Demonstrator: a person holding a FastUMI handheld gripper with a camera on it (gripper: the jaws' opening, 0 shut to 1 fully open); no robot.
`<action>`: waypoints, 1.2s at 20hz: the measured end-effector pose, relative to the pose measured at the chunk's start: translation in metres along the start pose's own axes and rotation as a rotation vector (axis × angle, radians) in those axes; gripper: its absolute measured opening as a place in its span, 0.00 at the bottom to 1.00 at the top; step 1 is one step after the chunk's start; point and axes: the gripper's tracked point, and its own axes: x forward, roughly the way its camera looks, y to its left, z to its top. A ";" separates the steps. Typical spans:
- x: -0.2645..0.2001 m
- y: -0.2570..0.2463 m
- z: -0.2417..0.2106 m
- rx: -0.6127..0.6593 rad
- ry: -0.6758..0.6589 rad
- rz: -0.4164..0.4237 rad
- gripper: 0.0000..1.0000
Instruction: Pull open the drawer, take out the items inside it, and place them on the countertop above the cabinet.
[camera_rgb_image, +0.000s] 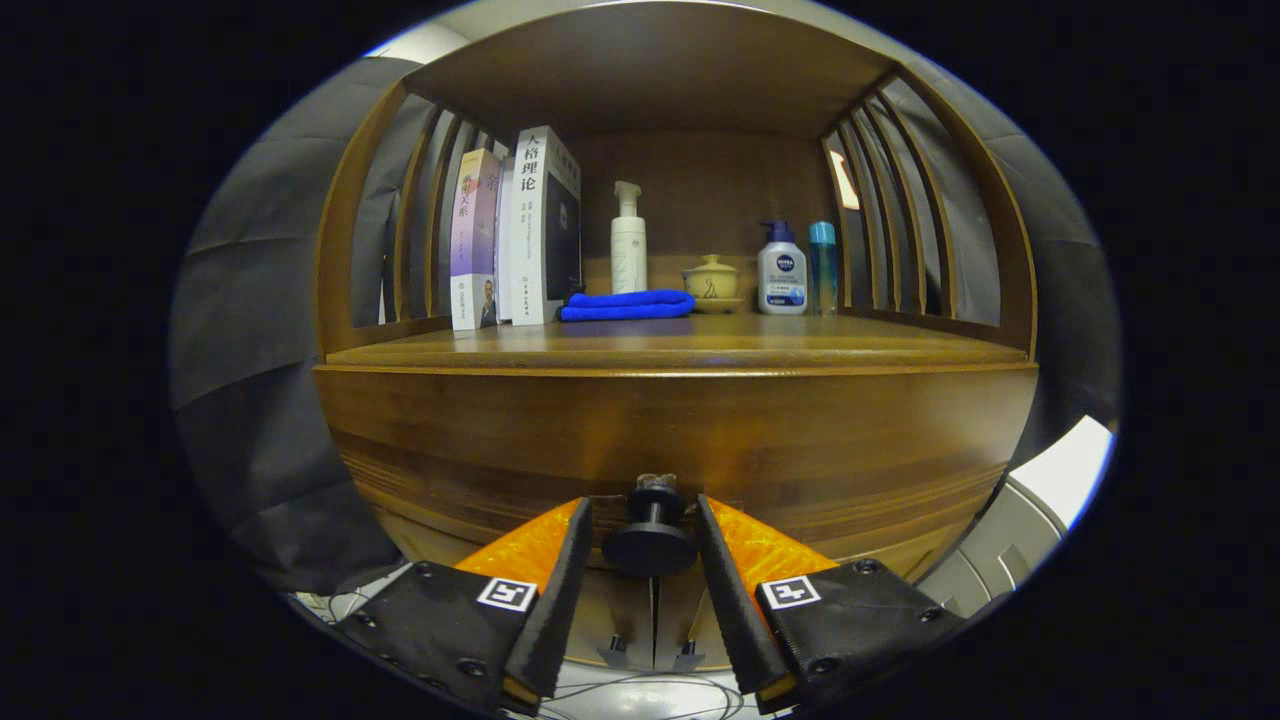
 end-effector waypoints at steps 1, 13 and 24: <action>-0.008 -0.001 0.004 -0.017 -0.015 -0.007 0.61; -0.002 -0.005 -0.003 0.015 0.019 -0.023 0.25; -0.072 0.001 -0.017 0.012 0.048 -0.025 0.25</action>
